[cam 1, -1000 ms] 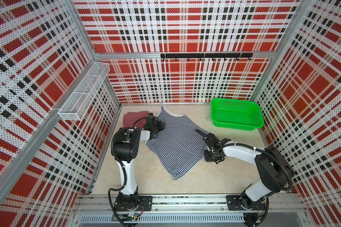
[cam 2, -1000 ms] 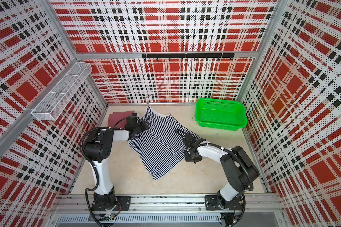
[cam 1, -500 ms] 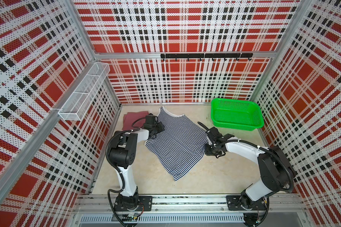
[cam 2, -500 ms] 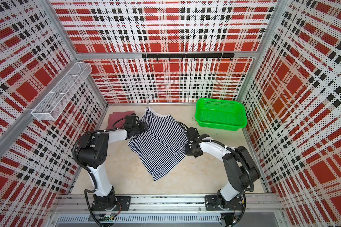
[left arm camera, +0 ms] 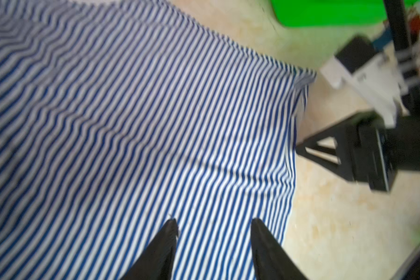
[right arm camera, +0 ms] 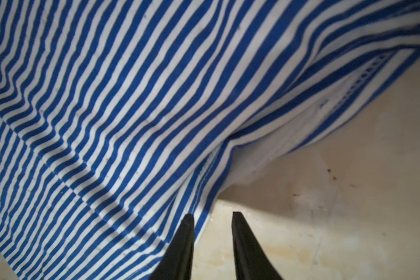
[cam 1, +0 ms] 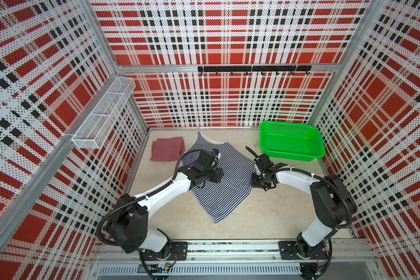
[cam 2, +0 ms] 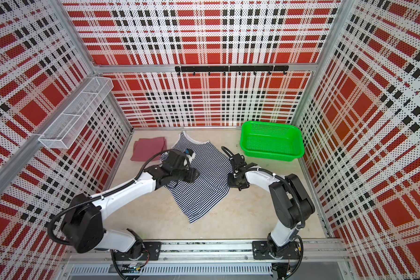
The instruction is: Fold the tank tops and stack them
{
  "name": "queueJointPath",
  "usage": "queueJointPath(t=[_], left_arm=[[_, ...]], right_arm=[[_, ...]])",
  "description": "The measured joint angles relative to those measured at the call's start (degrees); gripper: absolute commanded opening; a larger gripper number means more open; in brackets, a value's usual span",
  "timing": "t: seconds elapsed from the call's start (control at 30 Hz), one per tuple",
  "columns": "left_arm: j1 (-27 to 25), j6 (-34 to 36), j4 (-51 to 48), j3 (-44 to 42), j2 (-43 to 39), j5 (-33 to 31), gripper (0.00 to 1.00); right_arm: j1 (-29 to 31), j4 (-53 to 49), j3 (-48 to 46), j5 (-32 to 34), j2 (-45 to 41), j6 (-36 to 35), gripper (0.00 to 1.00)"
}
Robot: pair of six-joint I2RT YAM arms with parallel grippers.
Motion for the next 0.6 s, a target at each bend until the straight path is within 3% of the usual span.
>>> queueJointPath(t=[0.07, 0.2, 0.6], left_arm=[[-3.69, -0.44, -2.73, -2.12, -2.25, -0.33, 0.47], [-11.10, -1.33, -4.61, -2.64, -3.54, -0.07, 0.45], [-10.05, -2.12, -2.89, -2.64, -0.79, 0.81, 0.46]], right_arm=[[0.00, 0.83, -0.02, -0.66, 0.79, 0.20, 0.26], [0.00, 1.90, 0.15, -1.53, 1.95, 0.96, 0.01], [0.83, -1.27, 9.07, -2.38, 1.81, 1.11, 0.00]])
